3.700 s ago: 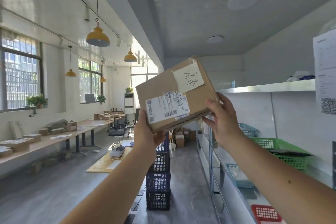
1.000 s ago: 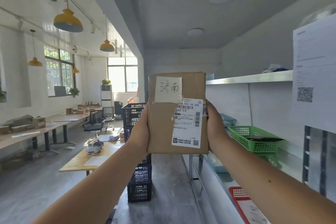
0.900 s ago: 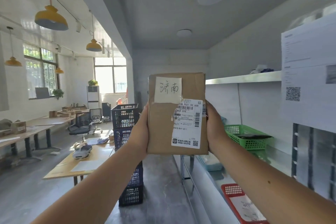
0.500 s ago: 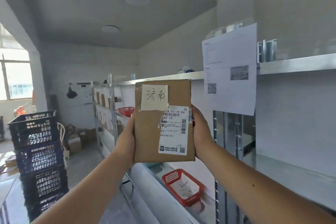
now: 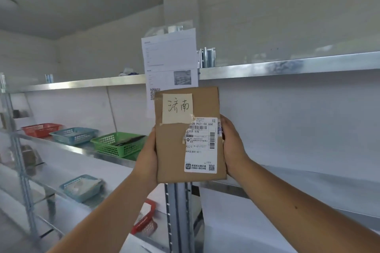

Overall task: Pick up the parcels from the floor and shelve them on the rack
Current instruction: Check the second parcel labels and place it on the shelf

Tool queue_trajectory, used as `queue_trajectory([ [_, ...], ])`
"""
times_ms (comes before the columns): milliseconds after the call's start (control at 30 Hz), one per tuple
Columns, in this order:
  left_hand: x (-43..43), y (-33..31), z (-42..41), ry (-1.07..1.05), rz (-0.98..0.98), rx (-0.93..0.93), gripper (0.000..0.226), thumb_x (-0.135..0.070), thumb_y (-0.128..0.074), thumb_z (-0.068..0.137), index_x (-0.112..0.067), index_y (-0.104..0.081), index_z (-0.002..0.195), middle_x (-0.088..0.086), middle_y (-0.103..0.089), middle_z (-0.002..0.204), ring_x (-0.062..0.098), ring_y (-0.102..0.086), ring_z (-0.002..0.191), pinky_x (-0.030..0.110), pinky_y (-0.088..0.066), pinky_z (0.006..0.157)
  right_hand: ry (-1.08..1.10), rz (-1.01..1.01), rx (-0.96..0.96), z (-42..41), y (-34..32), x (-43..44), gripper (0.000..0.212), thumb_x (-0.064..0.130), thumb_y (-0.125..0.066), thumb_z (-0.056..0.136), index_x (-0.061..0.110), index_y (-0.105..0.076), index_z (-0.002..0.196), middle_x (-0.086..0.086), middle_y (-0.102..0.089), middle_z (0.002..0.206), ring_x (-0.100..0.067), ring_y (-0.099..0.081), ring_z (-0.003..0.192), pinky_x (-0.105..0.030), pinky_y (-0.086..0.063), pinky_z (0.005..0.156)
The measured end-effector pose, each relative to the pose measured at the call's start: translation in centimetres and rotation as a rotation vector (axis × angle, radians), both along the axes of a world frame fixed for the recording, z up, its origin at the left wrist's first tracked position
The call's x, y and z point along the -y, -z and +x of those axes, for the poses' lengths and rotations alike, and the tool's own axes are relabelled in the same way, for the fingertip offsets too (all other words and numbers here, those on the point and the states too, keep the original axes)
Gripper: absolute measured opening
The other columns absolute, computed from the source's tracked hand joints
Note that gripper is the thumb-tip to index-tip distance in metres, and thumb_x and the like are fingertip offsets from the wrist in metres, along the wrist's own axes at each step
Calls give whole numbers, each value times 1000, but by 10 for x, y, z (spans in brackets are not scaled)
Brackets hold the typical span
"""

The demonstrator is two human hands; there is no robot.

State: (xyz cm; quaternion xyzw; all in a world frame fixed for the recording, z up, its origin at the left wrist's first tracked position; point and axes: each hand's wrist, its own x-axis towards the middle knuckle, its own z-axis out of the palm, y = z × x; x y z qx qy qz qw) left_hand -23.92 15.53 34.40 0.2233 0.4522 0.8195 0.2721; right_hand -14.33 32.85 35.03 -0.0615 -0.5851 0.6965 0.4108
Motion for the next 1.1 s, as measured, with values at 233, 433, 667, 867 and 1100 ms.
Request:
queue_trajectory([
  [233, -59, 6, 47, 53, -67, -42, 60, -65, -39, 104, -25, -76, 129, 14, -79, 120, 36, -78, 105, 52, -61, 92, 114, -57, 7, 75, 6, -45, 26, 39, -51, 108, 29, -74, 111, -11, -80, 115, -35, -76, 111, -51, -56, 101],
  [433, -114, 5, 119, 130, -83, -98, 53, -65, -42, 102, -34, -70, 134, 8, -81, 118, 31, -80, 98, 44, -66, 72, 219, -95, 24, 153, 15, -92, 36, 45, -49, 108, 25, -67, 133, -8, -81, 117, -31, -77, 111, -48, -60, 98],
  [667, -189, 6, 214, 275, -121, -79, 55, -66, -39, 103, -32, -75, 128, 8, -80, 121, 34, -78, 106, 54, -60, 96, 313, -138, 11, 270, 19, -145, 44, 47, -52, 106, 19, -65, 137, -11, -80, 120, -32, -77, 111, -50, -60, 100],
  [867, -253, 8, 299, 389, -138, -88, 55, -65, -37, 104, -34, -76, 127, 7, -80, 121, 35, -76, 112, 61, -52, 107, 431, -161, -29, 374, 23, -189, 52, 52, -57, 101, 19, -64, 140, -11, -79, 123, -35, -76, 114, -58, -56, 105],
  [1100, -310, 12, 395, 498, -169, -130, 55, -71, -40, 100, -38, -77, 124, 4, -80, 121, 33, -76, 113, 61, -53, 107, 542, -137, -70, 485, 29, -224, 75, 63, -67, 79, 20, -65, 140, -14, -75, 133, -38, -72, 122, -64, -52, 109],
])
